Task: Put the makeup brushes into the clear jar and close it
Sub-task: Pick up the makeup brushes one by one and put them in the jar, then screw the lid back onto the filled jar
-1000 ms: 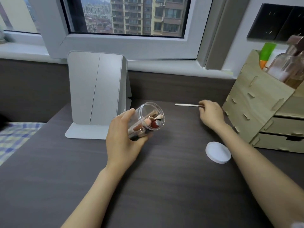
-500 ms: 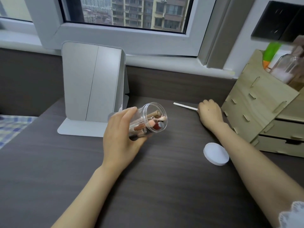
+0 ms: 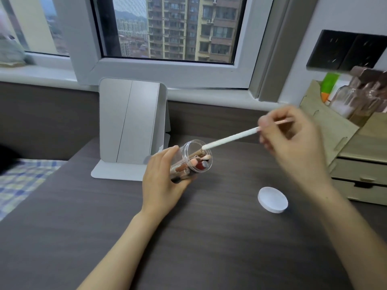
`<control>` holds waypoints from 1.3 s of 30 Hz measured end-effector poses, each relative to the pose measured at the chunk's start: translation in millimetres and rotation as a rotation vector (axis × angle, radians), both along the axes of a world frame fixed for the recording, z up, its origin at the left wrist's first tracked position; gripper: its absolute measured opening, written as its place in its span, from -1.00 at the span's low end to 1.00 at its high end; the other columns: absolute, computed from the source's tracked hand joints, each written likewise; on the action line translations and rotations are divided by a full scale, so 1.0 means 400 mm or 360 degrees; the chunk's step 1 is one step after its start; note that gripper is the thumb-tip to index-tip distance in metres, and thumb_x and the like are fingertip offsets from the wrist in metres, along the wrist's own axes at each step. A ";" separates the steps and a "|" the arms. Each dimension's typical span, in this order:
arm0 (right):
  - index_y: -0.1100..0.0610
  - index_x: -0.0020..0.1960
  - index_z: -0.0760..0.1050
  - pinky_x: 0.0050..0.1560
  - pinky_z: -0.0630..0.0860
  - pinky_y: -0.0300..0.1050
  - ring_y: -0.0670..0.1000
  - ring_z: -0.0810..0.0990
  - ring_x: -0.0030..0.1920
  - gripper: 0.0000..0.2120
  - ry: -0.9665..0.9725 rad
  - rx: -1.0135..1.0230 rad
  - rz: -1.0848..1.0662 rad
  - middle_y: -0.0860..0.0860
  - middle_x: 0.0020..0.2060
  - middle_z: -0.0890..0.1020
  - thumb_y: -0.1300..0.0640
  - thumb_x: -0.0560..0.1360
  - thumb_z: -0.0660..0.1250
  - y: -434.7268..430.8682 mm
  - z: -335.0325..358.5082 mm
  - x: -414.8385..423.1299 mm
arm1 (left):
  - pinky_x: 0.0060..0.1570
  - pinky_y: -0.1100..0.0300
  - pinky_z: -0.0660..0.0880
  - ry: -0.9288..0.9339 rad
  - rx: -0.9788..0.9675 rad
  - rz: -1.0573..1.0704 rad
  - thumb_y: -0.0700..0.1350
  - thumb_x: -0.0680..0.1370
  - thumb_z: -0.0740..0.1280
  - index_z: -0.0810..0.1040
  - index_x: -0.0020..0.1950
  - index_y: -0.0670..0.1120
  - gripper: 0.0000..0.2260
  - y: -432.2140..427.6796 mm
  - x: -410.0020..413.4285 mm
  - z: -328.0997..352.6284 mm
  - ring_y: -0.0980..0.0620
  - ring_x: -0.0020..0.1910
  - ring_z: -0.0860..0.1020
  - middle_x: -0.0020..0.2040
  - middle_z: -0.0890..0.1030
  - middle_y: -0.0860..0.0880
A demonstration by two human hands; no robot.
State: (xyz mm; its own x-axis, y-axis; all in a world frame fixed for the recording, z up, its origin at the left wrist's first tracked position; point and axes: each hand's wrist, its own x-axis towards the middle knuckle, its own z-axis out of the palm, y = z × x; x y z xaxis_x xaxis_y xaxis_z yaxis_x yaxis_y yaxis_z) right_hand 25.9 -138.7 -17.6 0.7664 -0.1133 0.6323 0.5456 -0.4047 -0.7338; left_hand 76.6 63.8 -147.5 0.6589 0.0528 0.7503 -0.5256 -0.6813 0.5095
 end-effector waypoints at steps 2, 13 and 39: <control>-0.02 -0.24 0.39 -0.30 0.46 -0.16 -0.02 0.54 -0.36 -0.83 -0.0037 -0.0226 -0.0048 -0.05 -0.40 0.55 0.14 0.47 0.33 0.052 -0.011 0.011 | 0.04 0.39 0.23 -0.0007 -0.0005 -0.0012 -0.07 0.21 0.61 0.44 0.23 -0.14 -0.34 0.000 -0.003 0.002 0.03 0.09 0.41 0.11 0.57 -0.11; 0.17 -0.09 0.59 -0.17 0.45 -0.06 0.03 0.51 -0.21 -0.81 -0.0087 -0.0949 -0.0047 0.05 -0.26 0.62 0.13 0.55 0.23 0.166 -0.119 0.092 | 0.00 0.33 0.27 0.0009 0.0041 0.0005 -0.07 0.22 0.60 0.42 0.25 -0.14 -0.33 0.012 -0.006 0.005 0.04 0.08 0.40 0.11 0.57 -0.11; 0.04 0.13 0.46 0.14 0.57 0.07 0.11 0.56 -0.03 -0.72 0.0779 0.0911 0.0598 0.12 -0.10 0.50 0.22 0.44 0.34 -0.076 -0.173 -0.003 | 0.03 0.36 0.23 0.0047 0.0046 -0.0017 -0.10 0.18 0.62 0.43 0.25 -0.12 -0.30 -0.007 -0.037 0.016 0.04 0.09 0.40 0.12 0.57 -0.11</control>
State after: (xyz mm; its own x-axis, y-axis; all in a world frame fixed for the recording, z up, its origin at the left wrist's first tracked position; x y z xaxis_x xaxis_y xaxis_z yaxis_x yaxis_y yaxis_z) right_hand 24.9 -169.0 -87.0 0.9899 0.0022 0.1415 0.1365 0.2470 -0.9594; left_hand 61.9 61.2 -141.1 0.6814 0.0245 0.7315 -0.5177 -0.6904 0.5053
